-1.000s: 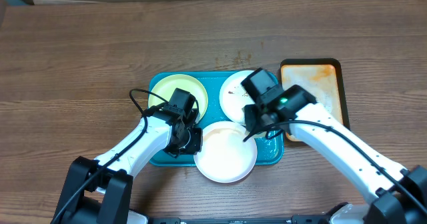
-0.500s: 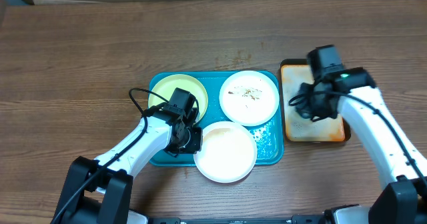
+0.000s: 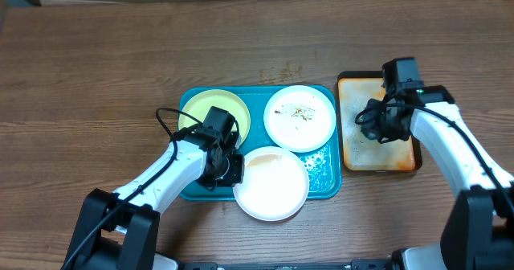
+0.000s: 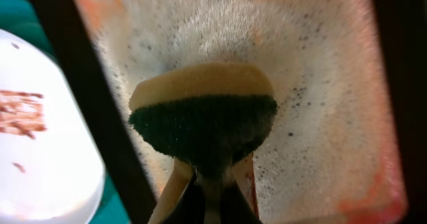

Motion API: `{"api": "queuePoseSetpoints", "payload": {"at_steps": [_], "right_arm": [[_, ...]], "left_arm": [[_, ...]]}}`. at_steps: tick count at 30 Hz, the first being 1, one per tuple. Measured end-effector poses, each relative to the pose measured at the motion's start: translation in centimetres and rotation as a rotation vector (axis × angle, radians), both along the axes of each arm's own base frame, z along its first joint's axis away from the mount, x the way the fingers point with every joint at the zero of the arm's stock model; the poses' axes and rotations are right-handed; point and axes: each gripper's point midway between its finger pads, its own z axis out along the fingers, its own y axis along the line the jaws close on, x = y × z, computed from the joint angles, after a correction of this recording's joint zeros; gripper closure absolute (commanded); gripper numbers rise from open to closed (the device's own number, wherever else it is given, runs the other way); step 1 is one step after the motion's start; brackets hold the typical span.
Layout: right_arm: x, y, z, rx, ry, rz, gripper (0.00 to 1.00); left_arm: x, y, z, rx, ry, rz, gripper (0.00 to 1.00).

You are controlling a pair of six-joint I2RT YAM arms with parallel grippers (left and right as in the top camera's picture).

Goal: Clean dirty plates on tray and stack at the side
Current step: 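Return the sponge to the soapy pan with the right gripper, then lift the cleaned white plate off the tray with the left gripper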

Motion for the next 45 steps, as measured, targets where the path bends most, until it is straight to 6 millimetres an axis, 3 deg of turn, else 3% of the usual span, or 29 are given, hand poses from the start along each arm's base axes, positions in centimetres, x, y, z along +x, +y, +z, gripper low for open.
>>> {"api": "queuePoseSetpoints", "payload": {"at_steps": [7,14,19,29,45], "right_arm": [[0.0,0.1,-2.6,0.002,0.052,0.012,0.96],[-0.4,0.1,-5.3,-0.005,0.125,0.014,0.96],[-0.4,0.1,-5.5,-0.005,0.127,0.014,0.96],[-0.3,0.1,-5.4,-0.005,0.125,0.014,0.95],[-0.3,0.1,-5.5,-0.005,0.125,0.014,0.95]], "left_arm": [[-1.2,1.8,1.0,0.108,0.072,0.024,0.96],[2.0,2.9,4.5,0.212,-0.008,0.058,0.96],[3.2,3.7,6.0,0.269,-0.047,0.077,0.96],[3.3,6.3,7.5,0.426,-0.066,0.087,0.96],[4.2,4.1,10.9,0.67,-0.306,-0.023,0.96]]}}
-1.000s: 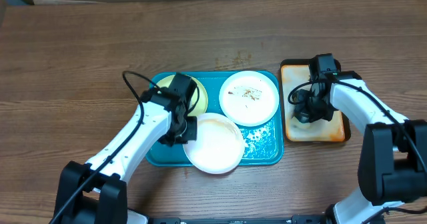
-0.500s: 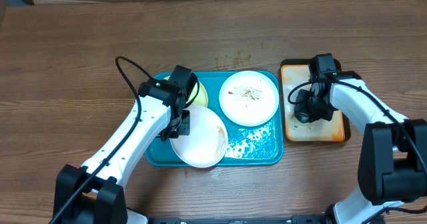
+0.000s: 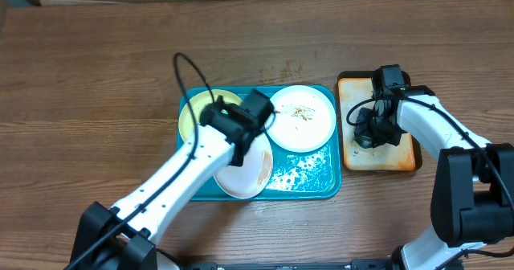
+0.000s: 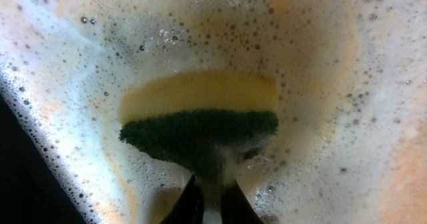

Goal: Clean dirty plates on tray and stack at the side
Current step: 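Lift the cleaned white plate off the tray with the left gripper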

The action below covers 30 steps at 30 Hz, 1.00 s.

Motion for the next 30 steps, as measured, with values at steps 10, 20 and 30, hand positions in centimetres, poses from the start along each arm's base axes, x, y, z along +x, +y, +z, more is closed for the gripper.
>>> {"api": "queuePoseSetpoints", "payload": {"at_steps": [10,20,30], "right_arm": [[0.0,0.0,0.0,0.0,0.001,0.0,0.95],[0.0,0.0,0.0,0.0,0.001,0.0,0.95],[0.0,0.0,0.0,0.0,0.001,0.001,0.94]], "left_arm": [[0.4,-1.6,2.2,0.148,-0.172,-0.095,0.96],[1.3,-1.8,4.4,0.268,-0.314,-0.147,0.96],[1.2,-3.7,6.5,0.352,-0.436,-0.248,0.96]]}}
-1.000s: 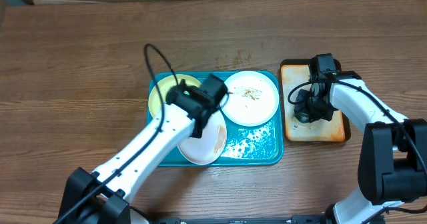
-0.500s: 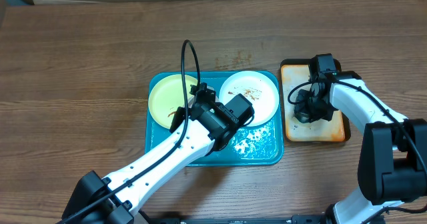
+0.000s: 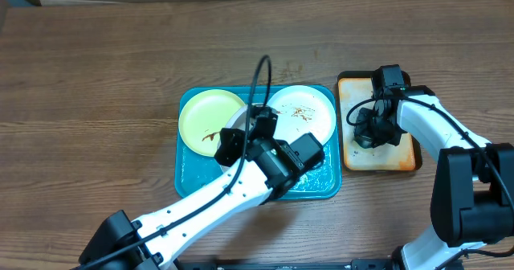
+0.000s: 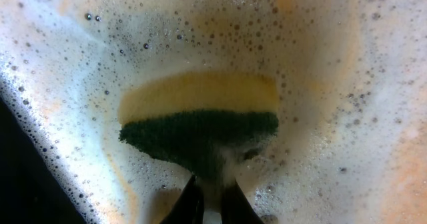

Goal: Clean dirty plates on tray and stack at the side
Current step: 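Lift the cleaned white plate off the tray with the left gripper, then place the white plate on the table left of the tray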

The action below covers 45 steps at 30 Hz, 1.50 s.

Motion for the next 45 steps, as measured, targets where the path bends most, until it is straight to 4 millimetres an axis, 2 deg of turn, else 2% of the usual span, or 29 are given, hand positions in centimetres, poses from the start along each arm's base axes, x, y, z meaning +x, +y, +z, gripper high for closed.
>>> {"api": "queuePoseSetpoints", "payload": {"at_steps": [8,24,28,32,39,42,45], "right_arm": [[0.0,0.0,0.0,0.0,0.0,-0.001,0.94],[0.0,0.0,0.0,0.0,0.0,-0.001,0.94],[0.0,0.0,0.0,0.0,0.0,0.0,0.94],[-0.1,0.0,0.0,-0.001,0.003,-0.001,0.94],[-0.1,0.0,0.0,0.0,0.003,0.0,0.94],[-0.1,0.0,0.0,-0.001,0.004,0.0,0.94],[-0.1,0.0,0.0,0.0,0.004,-0.001,0.94]], "left_arm": [[-0.3,-1.4,1.4,0.051,-0.075,-0.065,0.96],[-0.1,-1.2,1.6,0.057,-0.091,-0.059,0.96],[0.0,0.3,1.0,0.033,-0.025,-0.001,0.96],[0.9,2.0,1.0,-0.079,0.03,0.108,0.96],[3.0,5.5,3.4,-0.427,0.086,0.235,0.96],[3.5,8.1,3.7,-0.562,0.127,0.281,0.96],[3.9,10.9,3.0,-0.66,0.172,0.339,0.96]]}}
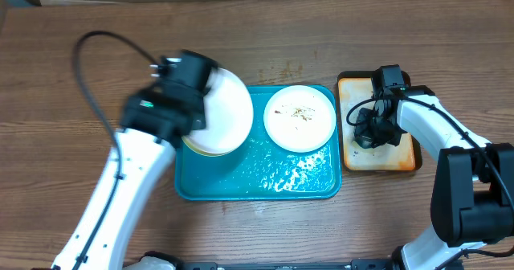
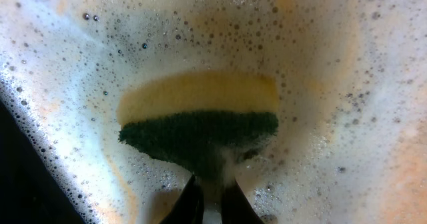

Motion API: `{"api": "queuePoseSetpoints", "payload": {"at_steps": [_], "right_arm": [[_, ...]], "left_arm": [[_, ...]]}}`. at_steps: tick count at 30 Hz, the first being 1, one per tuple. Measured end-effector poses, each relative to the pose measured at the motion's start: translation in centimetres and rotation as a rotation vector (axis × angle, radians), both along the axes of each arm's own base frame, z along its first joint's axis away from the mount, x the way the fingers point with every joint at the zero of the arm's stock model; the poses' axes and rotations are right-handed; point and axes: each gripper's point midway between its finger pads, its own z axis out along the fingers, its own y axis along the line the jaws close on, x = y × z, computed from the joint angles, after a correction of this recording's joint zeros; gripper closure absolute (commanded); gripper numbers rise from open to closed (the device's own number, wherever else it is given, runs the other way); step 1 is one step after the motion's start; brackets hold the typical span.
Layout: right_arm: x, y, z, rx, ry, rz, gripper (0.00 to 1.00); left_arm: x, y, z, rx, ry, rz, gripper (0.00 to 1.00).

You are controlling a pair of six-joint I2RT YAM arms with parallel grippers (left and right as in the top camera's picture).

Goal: Clean dirty plates on tray and stack at the side
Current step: 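Place the white plate on the table left of the tray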

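Observation:
My left gripper [image 1: 195,103], blurred in the overhead view, is shut on a clean-looking white plate [image 1: 225,109]. It holds that plate tilted over the left end of the teal tray [image 1: 265,182]. A yellow plate rim [image 1: 199,149] peeks out beneath it. A second white plate [image 1: 300,117], smeared with brown bits, lies at the tray's back right. My right gripper [image 2: 212,184] is shut on a yellow and green sponge [image 2: 199,111], pressed into the foam of the orange basin [image 1: 405,159].
Wet streaks cover the tray floor [image 1: 289,169]. The left arm's black cable [image 1: 88,53] loops over the wooden table [image 1: 96,21] at the left. The basin sits right beside the tray's right edge.
My left arm has swung from the middle of the tray to its left end, and the white plate now shows, tilted over the yellow plate. The right gripper and sponge have not moved.
First my left gripper was at the white plate lying on the tray's front edge, and the right one held the sponge above the basin. Then the plate was tilted up mid-tray and the sponge sat in the suds. Now the plate hangs over the tray's left end.

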Motion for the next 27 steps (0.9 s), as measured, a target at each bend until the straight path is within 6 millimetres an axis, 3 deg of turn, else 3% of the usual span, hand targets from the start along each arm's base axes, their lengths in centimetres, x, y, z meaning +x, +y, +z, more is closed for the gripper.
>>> {"api": "queuePoseSetpoints", "payload": {"at_steps": [9,16,27], "right_arm": [[0.0,0.0,0.0,-0.001,0.0,0.003,0.94],[-0.1,0.0,0.0,-0.001,0.002,0.007,0.94],[-0.1,0.0,0.0,-0.002,0.003,0.018,0.94]], "left_arm": [[1.6,8.2,-2.4,-0.227,0.033,0.205,0.96],[1.8,14.0,-5.8,-0.288,0.081,0.372,0.96],[-1.5,21.7,-11.9,-0.353,0.218,0.634,0.96]]}}
